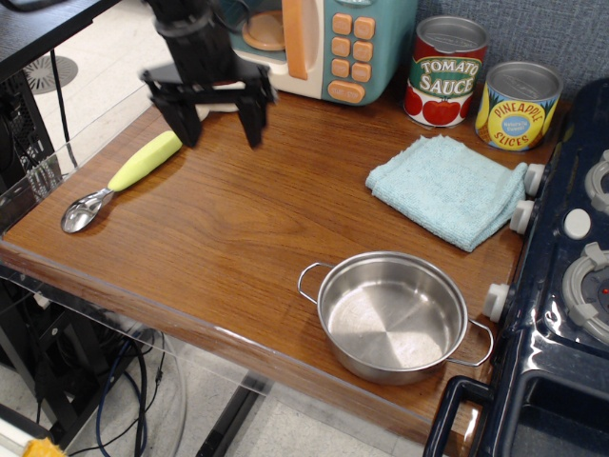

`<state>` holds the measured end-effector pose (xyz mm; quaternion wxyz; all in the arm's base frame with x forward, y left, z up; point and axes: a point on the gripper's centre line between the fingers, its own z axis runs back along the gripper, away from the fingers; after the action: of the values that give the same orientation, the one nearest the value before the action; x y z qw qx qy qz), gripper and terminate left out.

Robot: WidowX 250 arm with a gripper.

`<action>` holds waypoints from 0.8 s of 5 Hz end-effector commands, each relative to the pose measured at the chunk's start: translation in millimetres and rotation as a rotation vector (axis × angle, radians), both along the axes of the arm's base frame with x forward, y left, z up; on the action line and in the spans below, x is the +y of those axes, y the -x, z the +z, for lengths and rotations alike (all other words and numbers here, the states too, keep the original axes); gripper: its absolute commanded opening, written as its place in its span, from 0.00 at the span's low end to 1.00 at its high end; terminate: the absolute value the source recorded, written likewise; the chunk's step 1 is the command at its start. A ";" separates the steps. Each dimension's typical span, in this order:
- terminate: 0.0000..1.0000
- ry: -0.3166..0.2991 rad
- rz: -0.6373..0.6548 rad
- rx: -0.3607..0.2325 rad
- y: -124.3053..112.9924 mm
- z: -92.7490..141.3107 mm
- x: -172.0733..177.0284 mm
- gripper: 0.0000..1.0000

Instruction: Put the pot on the cloth

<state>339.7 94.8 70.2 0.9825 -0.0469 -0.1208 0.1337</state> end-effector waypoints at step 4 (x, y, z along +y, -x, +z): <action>0.00 -0.043 -0.643 -0.031 32.1 -10.2 -121.9 1.00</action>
<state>311.1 -33.9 50.5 0.9746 -0.0673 -0.1023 -0.1877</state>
